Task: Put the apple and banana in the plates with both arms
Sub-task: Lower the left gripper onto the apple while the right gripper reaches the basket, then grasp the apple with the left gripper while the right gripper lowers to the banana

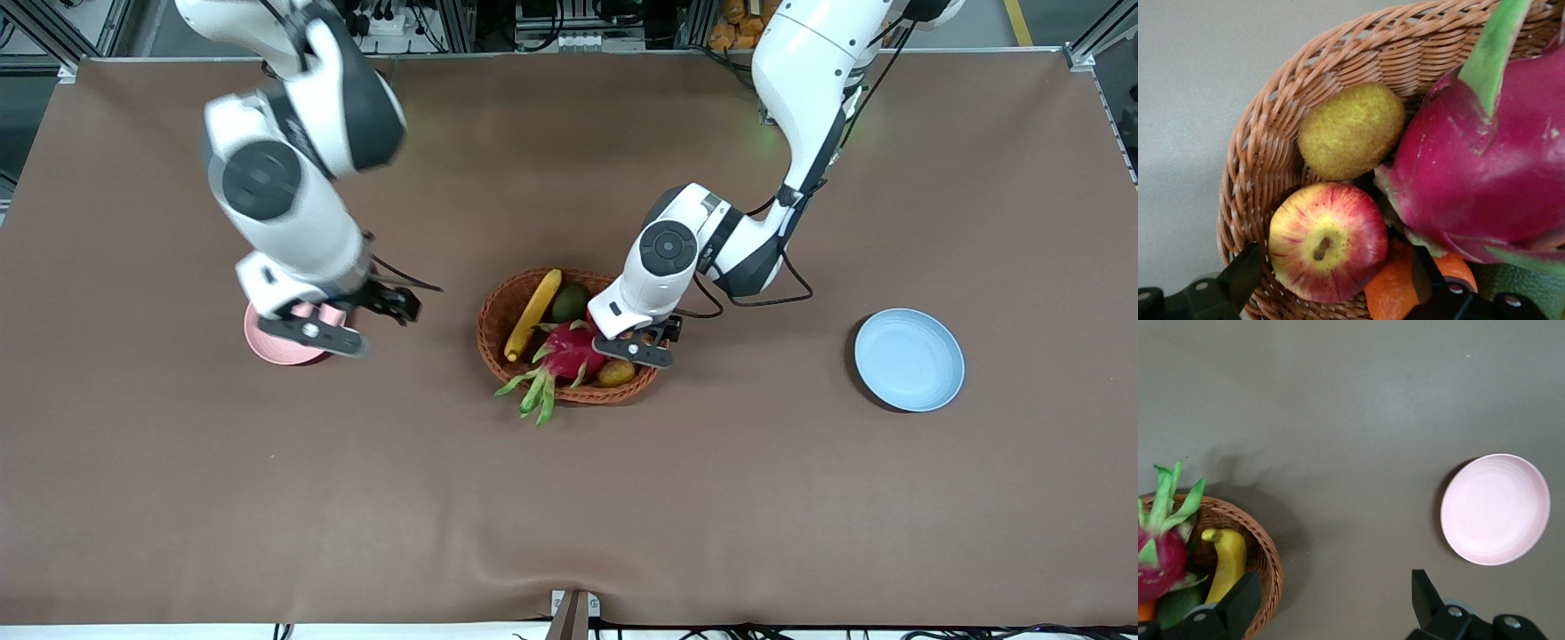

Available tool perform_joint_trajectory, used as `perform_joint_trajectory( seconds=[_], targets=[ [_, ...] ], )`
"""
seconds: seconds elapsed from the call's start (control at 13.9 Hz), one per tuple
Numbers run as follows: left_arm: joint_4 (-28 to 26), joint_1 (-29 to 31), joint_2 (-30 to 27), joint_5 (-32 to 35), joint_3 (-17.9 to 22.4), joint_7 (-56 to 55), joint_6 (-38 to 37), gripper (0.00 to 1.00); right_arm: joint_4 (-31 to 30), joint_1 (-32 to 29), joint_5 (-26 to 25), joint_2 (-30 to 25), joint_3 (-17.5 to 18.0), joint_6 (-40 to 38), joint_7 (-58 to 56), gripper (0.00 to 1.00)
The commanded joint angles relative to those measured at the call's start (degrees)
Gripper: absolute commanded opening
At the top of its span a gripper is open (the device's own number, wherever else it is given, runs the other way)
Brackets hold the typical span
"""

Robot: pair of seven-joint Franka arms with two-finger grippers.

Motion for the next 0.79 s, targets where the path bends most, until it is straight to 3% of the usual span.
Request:
perform_joint_trajectory(
  seconds=[0.0,0.14,0.36,0.58,0.72],
  targets=[
    [-0.3,-0.5,0.5,1.1,0.1,0.2,1.3,0.92,0.6,1.5,0.6,3.0,-0.5,2.5,3.0,1.00],
    [-0.3,-0.8,0.5,1.1,0.1,0.2,1.3,0.85,0.5,3.7,0.8,5.3,-0.5,6.6,9.0,1.00],
    [-0.5,0.0,0.5,1.2,0.2,0.2,1.1,0.71,0.5,5.5,1.6,8.2,-0.5,11.7,14.0,0.88],
    [-0.5,0.1,0.1,1.1,0.1,-0.3,0.6,0.47,0.6,5.9,3.3,9.3,-0.5,13.5,14.5,0.77],
    [-0.4,0.2,-0.7,1.1,0.1,-0.8,0.5,0.33,0.6,5.9,3.8,9.8,-0.5,14.1,14.5,0.76]
  ],
)
